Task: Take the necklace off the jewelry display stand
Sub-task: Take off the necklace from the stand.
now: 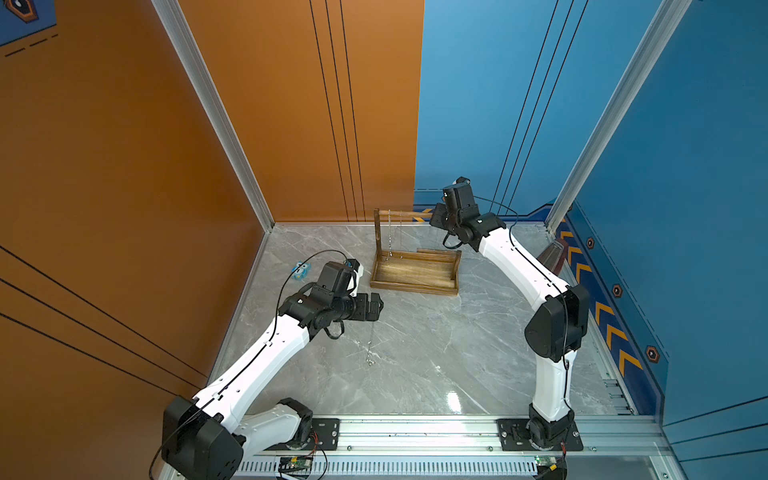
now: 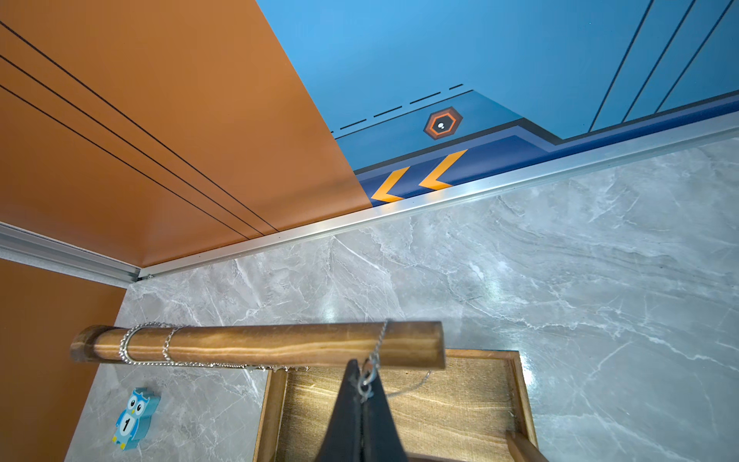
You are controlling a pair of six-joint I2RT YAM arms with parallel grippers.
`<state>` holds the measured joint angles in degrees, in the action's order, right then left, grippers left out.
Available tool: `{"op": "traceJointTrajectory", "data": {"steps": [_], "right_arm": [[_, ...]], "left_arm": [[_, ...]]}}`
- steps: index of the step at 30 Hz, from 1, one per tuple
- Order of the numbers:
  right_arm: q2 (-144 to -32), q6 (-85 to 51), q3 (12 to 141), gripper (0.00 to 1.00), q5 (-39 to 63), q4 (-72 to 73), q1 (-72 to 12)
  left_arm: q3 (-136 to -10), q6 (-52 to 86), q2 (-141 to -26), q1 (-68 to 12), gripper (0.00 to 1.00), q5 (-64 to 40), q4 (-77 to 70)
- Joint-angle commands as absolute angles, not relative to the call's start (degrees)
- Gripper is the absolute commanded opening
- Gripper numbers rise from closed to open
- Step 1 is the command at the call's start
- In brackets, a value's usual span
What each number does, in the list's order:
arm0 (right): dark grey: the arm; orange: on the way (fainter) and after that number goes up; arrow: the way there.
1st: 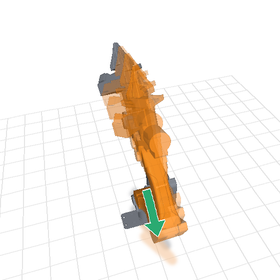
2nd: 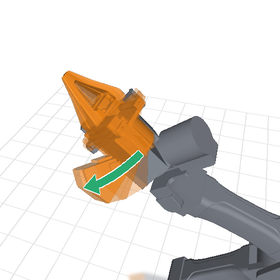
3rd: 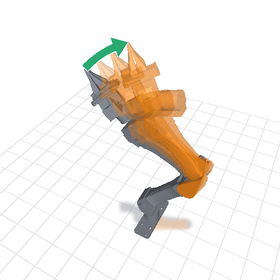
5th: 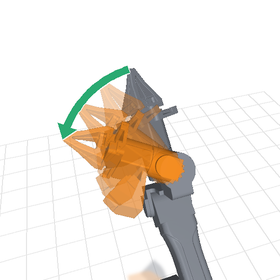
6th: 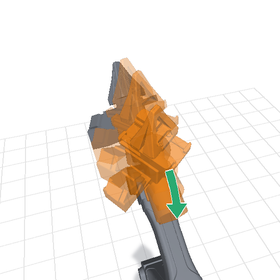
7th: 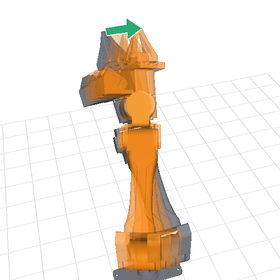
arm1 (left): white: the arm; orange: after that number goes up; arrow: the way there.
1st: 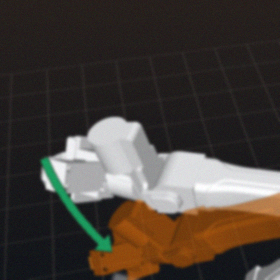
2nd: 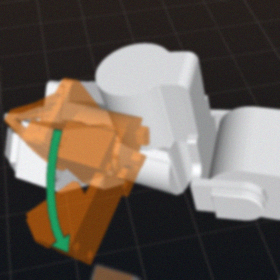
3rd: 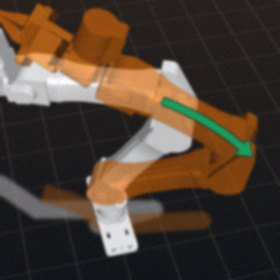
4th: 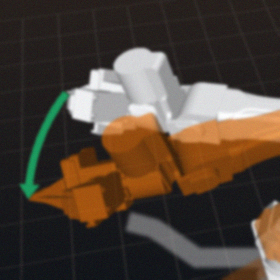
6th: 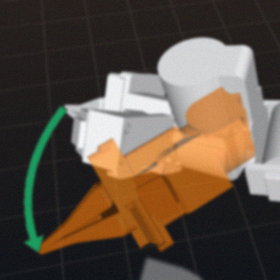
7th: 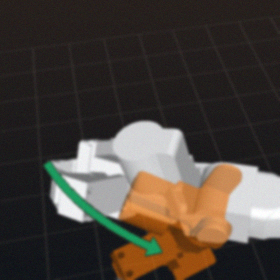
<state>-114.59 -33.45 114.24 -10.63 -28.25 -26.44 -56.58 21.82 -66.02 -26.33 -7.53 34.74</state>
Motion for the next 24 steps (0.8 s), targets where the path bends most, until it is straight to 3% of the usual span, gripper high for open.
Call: {"op": "traceJointTrajectory", "data": {"steps": [1, 24], "right_arm": [[-111.9, -34.4, 113.0, 0.0, -9.4, -28.3, -25.5], [-105.4, -34.2, 108.0, 0.0, -7.0, -28.3, -20.4]], "left_arm": [[-55.7, 20.4, -66.3, -26.9, 0.99, -7.8, 35.4], [-55.6, 20.2, -66.5, -27.1, 0.98, -7.0, 35.4]]}}
